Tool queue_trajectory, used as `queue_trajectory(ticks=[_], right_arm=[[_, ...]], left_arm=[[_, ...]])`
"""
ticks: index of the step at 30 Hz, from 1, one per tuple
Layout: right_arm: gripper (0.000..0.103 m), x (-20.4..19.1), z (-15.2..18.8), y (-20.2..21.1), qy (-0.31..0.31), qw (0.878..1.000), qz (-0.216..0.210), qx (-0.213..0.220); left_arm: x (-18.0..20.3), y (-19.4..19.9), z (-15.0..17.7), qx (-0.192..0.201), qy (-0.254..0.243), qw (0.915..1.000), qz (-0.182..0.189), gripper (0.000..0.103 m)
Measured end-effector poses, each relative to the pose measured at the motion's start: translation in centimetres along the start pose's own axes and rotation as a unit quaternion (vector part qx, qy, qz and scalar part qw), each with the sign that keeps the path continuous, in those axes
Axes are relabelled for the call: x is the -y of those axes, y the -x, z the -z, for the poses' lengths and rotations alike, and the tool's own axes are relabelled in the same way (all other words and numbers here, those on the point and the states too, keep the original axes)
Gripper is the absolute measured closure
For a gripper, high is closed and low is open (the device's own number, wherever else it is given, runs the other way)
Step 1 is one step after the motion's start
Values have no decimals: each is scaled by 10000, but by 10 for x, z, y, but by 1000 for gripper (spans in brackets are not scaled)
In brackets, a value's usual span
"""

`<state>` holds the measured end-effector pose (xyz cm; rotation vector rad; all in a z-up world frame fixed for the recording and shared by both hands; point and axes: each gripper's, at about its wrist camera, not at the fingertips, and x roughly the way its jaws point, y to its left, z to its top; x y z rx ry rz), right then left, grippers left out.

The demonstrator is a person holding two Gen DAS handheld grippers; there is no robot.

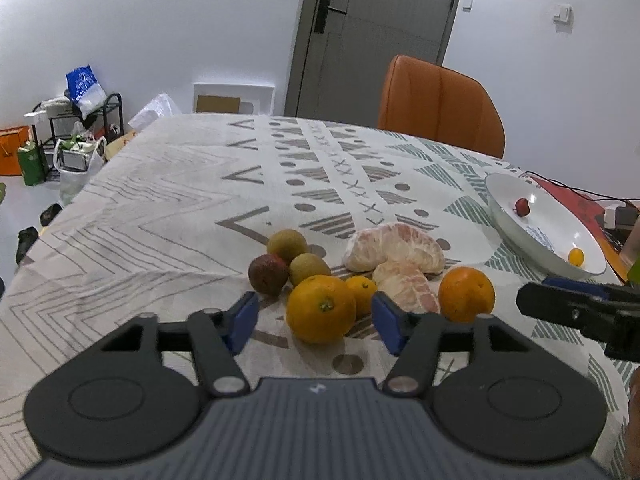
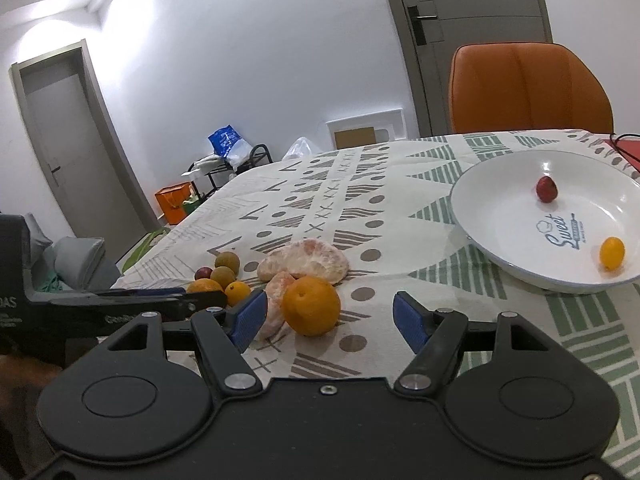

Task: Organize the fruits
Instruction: 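Grasp a large orange with the right tool while the left tool grasps another orange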

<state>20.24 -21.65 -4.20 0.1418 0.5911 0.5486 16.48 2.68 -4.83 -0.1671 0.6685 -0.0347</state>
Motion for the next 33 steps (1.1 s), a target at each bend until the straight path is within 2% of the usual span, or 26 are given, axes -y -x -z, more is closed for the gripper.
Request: queue_trajectory(ticks=[2, 20, 21, 22, 25, 33], right_arm=[[34, -2, -1, -4, 19, 10000, 0, -36], [37, -8, -3, -36, 123, 9993, -12, -341], [46, -9, -2, -39, 156, 9992, 1, -375], [66, -9, -1, -43, 208, 9987, 26, -466], [66, -10, -2, -44, 131, 9985, 80, -526], [67, -2, -4, -22, 57, 9998, 81, -159]], left_arm=[[-2, -4, 1, -71, 85, 9999, 87, 66], [-27, 9, -2, 22, 324, 9995, -15, 67], [-28, 9, -2, 28, 353, 9994, -8, 67], [-28, 9, -2, 35, 384, 9993, -3, 67], [-28, 11, -3, 57, 397, 9992, 8, 67], [-10, 20, -11, 188, 137, 9997, -1, 67]])
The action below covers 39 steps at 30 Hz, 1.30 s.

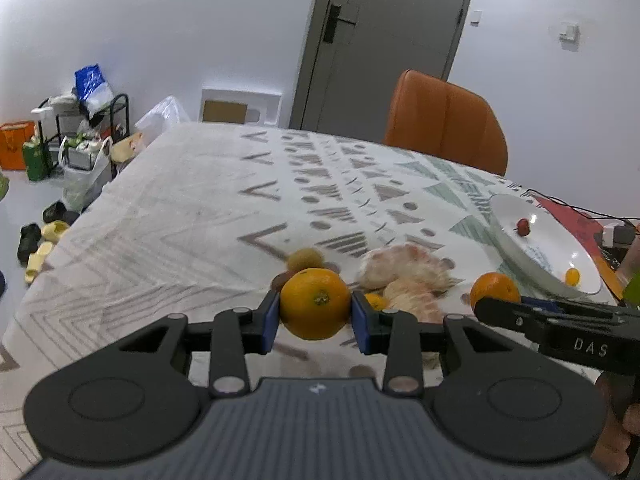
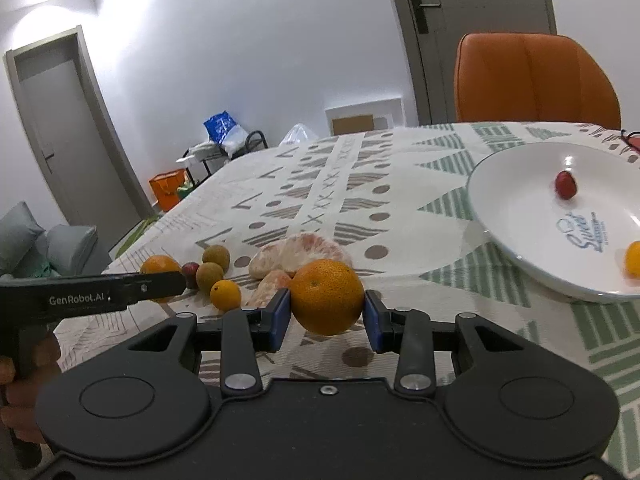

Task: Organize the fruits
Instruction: 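Grasp a large orange with the right tool while the left tool grasps another orange, then carry both oranges over the white plate and open both tools to release them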

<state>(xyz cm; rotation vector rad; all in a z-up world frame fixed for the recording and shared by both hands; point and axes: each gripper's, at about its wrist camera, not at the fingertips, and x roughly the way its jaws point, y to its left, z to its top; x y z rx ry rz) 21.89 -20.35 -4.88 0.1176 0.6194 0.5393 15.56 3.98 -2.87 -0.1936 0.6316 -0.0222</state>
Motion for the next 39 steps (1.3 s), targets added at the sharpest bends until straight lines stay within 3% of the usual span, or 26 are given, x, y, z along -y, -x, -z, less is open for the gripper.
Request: queue_trajectory(ticks=[15, 39], right_arm=[[66, 46, -4, 44, -434, 9965, 264, 663], [66, 117, 4, 78, -978, 9881, 456, 1096]], left_arm=[[61, -5, -11, 58, -559, 9982, 201, 67], [152, -27, -20, 27, -1253, 9914, 369, 67]])
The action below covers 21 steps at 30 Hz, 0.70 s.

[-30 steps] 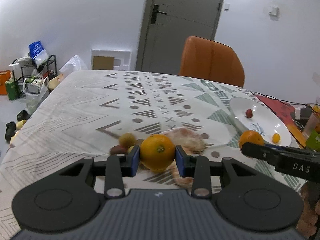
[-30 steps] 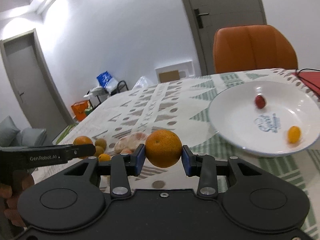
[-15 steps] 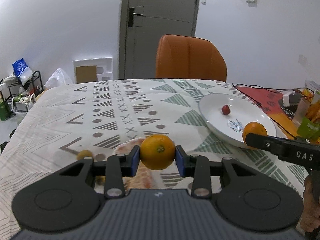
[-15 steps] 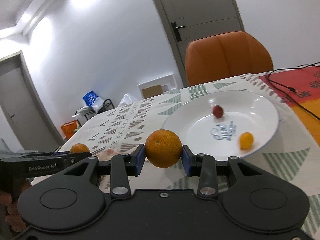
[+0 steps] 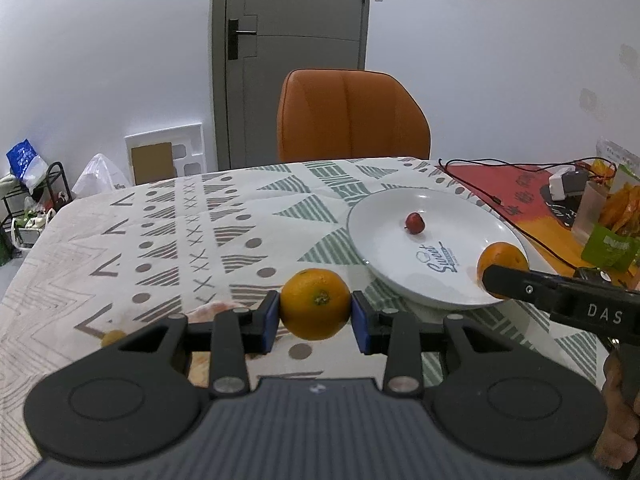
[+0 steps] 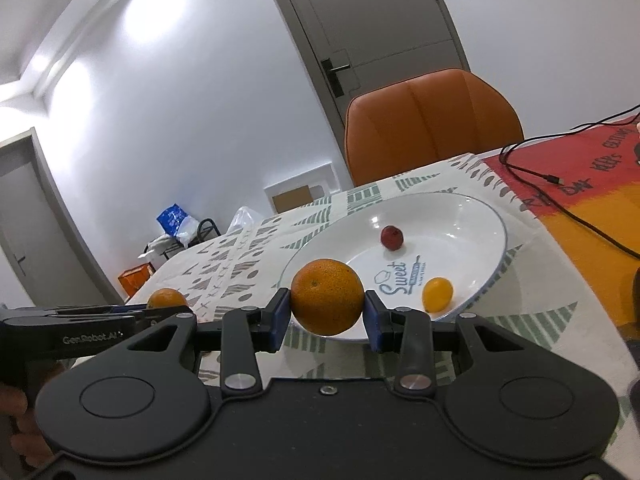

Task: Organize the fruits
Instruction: 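Carry both oranges over the white plate and open both tools to release them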

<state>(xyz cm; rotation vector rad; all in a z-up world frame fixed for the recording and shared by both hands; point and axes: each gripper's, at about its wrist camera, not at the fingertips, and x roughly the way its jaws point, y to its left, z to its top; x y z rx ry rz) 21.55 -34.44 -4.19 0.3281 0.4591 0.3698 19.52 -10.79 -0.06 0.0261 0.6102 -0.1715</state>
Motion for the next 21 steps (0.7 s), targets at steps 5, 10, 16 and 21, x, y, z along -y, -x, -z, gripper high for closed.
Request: queue_trajectory(ticks=[5, 10, 16, 21], right_arm=[[60, 11, 5, 0, -174, 9998, 53, 88], [60, 20, 5, 5, -297, 9994, -40, 184], [60, 26, 6, 11, -316, 9992, -119, 191], [60, 34, 6, 13, -383, 9990, -96, 191]], left_arm=[[17, -6, -6, 4, -173, 9998, 24, 67], [28, -11, -15, 46, -307, 9995, 9, 67], [44, -22, -20, 13, -438, 9990, 74, 67], [55, -30, -23, -19, -506, 9986, 139, 67]])
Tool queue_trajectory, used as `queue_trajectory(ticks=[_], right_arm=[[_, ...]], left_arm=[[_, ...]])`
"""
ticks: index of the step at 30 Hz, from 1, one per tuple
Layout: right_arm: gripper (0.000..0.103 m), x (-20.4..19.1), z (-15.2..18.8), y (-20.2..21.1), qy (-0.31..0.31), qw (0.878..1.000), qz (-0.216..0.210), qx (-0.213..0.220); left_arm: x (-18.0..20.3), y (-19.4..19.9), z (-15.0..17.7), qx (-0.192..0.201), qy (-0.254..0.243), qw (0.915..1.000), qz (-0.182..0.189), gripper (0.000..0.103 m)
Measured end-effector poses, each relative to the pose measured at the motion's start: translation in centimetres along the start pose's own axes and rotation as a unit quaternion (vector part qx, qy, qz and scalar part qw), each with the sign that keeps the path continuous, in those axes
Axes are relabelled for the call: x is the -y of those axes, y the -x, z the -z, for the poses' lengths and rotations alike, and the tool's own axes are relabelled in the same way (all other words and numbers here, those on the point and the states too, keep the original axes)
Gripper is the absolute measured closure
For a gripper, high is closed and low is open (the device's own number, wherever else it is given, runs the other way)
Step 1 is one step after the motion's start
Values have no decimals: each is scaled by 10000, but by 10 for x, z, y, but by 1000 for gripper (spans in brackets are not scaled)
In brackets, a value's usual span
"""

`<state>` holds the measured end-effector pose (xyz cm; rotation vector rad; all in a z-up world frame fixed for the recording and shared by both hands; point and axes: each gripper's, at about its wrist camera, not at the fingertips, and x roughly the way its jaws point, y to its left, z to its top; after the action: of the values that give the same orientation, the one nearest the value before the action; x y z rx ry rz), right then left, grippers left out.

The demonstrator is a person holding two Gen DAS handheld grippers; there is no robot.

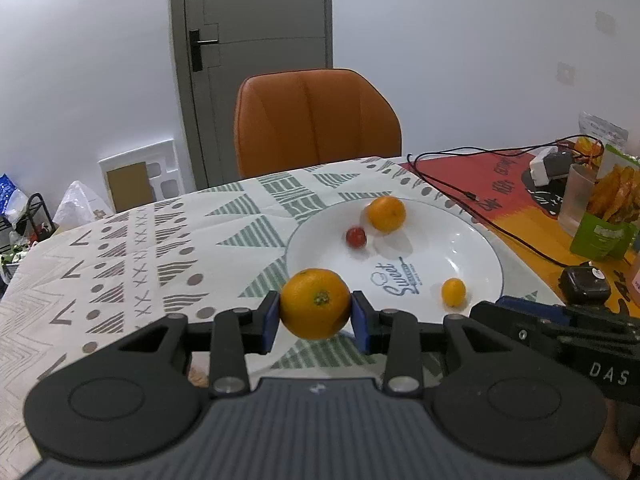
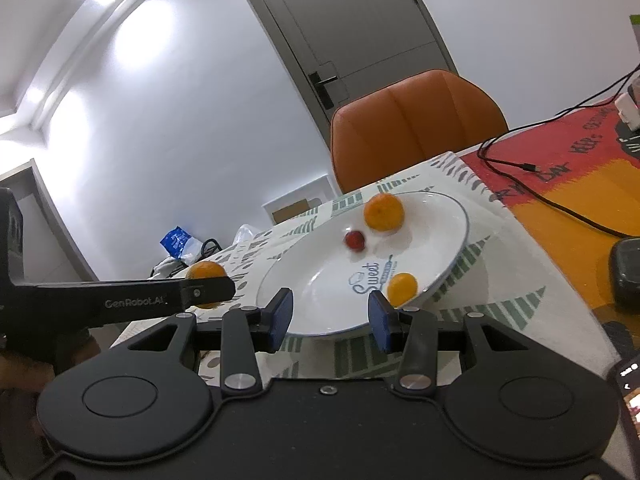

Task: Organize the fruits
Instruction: 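Carry both oranges over the white plate and open both tools to release them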

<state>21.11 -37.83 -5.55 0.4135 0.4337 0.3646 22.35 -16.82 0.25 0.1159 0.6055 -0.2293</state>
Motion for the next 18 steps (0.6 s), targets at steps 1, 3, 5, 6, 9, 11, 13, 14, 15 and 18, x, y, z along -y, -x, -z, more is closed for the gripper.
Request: queue_trajectory(ticks=[1, 3, 5, 6, 9, 11, 13, 14, 15, 18], right_arm=[[60, 2, 0, 1, -23, 10000, 12, 3], [60, 6, 0, 2, -83, 10000, 30, 11], [60, 8, 1, 3, -114, 9999, 46, 10], [60, 9, 1, 4, -127, 9999, 52, 6], [60, 12, 1, 6, -132, 9999, 73, -1], [60, 14, 1, 9, -122, 9999, 97, -11], [60, 15, 1, 10, -117, 9999, 123, -33], [60, 16, 2, 11, -128, 9998, 140, -44], [60, 17, 2, 11, -143, 9998, 161, -57], [60, 18, 4, 12, -170, 9996, 195, -76]], left_arm=[[2, -2, -1, -7, -17, 10000, 13, 67], [6, -6, -2, -29, -53, 10000, 39, 67], [9, -9, -3, -48, -75, 9999, 68, 67], [11, -11, -4, -54, -93, 9999, 87, 67], [17, -17, -5, -79, -140, 9998, 136, 67], [20, -22, -7, -93, -126, 9997, 176, 67], [22, -26, -8, -127, -104, 9997, 201, 66], [24, -28, -8, -152, -97, 9996, 200, 66], [25, -29, -8, -135, -103, 9997, 181, 63], [27, -29, -9, -96, -146, 9998, 80, 62]])
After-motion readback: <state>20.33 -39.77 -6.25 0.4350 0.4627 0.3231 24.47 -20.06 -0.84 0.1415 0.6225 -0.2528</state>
